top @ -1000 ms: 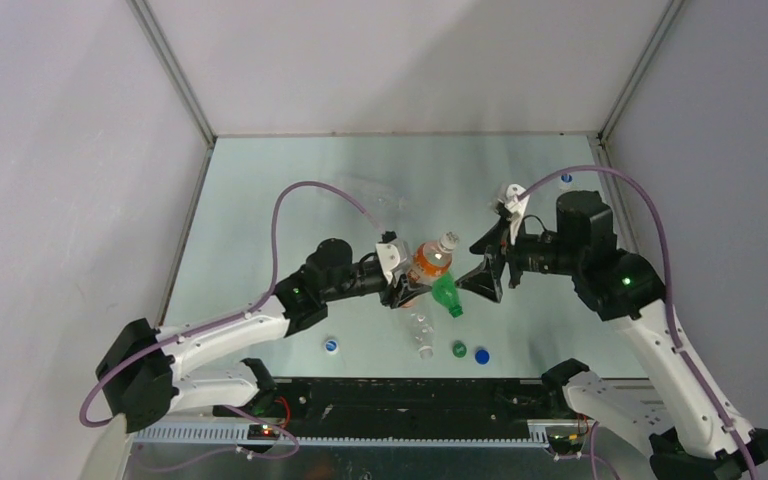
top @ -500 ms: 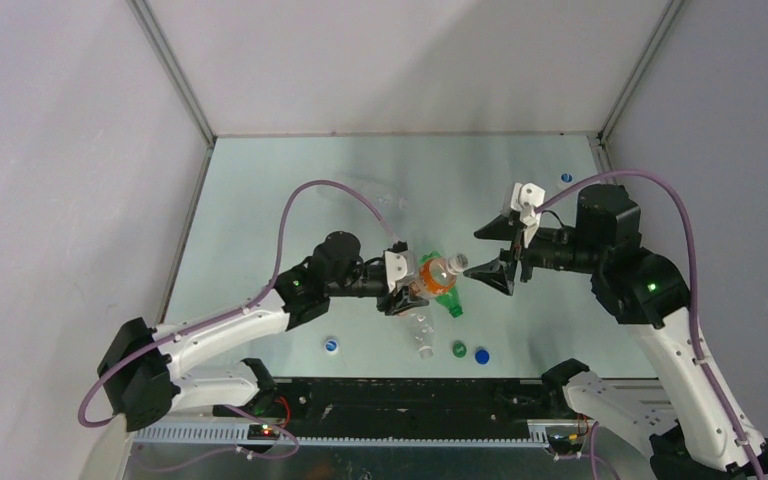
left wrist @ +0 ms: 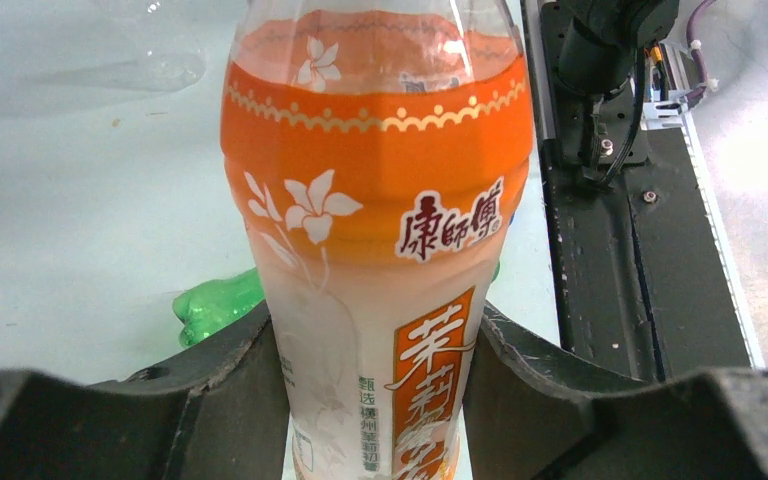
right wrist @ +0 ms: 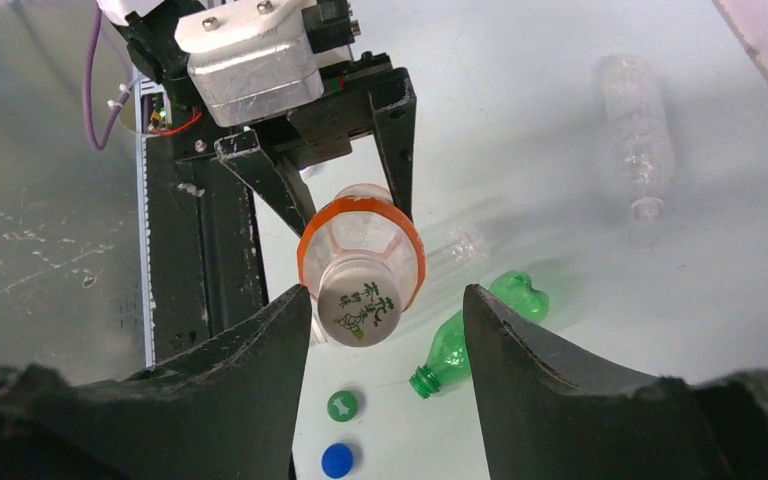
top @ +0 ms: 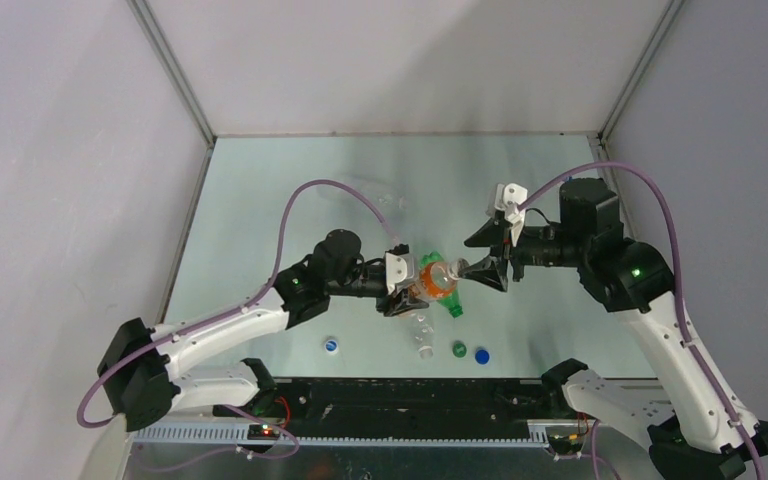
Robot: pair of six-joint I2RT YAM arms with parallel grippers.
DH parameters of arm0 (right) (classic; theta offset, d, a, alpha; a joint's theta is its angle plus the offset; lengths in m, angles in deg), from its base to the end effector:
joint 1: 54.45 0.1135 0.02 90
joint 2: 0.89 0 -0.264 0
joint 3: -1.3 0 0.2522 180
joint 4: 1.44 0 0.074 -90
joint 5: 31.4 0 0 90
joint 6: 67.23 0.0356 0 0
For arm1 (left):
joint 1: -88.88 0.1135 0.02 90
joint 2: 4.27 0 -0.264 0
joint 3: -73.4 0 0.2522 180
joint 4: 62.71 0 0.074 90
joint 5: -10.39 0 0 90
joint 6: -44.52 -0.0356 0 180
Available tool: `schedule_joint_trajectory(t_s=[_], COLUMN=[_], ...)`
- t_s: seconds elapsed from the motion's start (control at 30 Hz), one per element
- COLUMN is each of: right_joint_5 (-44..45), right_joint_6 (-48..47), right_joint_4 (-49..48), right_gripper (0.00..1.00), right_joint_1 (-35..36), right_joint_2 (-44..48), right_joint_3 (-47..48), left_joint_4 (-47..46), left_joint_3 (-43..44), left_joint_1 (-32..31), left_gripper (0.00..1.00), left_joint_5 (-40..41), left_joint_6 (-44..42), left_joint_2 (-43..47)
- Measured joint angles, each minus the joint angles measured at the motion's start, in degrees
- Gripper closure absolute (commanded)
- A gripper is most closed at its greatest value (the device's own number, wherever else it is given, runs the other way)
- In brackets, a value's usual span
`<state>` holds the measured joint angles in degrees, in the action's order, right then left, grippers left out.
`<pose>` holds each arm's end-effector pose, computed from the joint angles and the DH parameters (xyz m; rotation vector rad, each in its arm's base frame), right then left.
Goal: Screw on the bottle caps
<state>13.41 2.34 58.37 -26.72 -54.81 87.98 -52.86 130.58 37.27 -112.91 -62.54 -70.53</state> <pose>0.1342 0.0991 0.4183 -1.2415 1.5679 0.8804 0.1467 -0.2166 0.2817 1.4193 1.3520 -0.9540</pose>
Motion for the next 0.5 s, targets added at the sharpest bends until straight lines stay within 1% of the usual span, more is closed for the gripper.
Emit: schedule_joint_trajectory(t_s=[0.1,0.23,0.37,0.43,0.5], right_joint_5=[0.0,0.3,0.8,1.0,1.1], right_joint_6=[-0.2,-0.9,-1.1,-1.2,-1.2], right_joint_4=[0.4,1.2,1.9,2.0,2.3], right_gripper=[0.42,0.46,0.55,0.62,0.67], right_joint_1=[0.6,1.3,1.7,1.9,2.2], right_joint_2=[-0.4,-0.7,-0.8,-0.9,-1.1], right_joint_3=[0.0,0.0,0.0,0.0,0.0], left_joint_4=[0.2,0.3,0.3,0.3,0.5], left_joint_3=[0.6,0.6,0.6,0.6,0.7], left_joint_1=[0.0,0.0,0.0,0.0,0.0], left_gripper=[0.74,0.74,0.74,0.74,0.75], left_joint_5=[0.0,0.0,0.0,0.0,0.2], left_joint_6=[0.0,0.0,0.0,0.0,0.1], left_joint_2=[0.0,0.0,-0.1,-0.1,-0.3])
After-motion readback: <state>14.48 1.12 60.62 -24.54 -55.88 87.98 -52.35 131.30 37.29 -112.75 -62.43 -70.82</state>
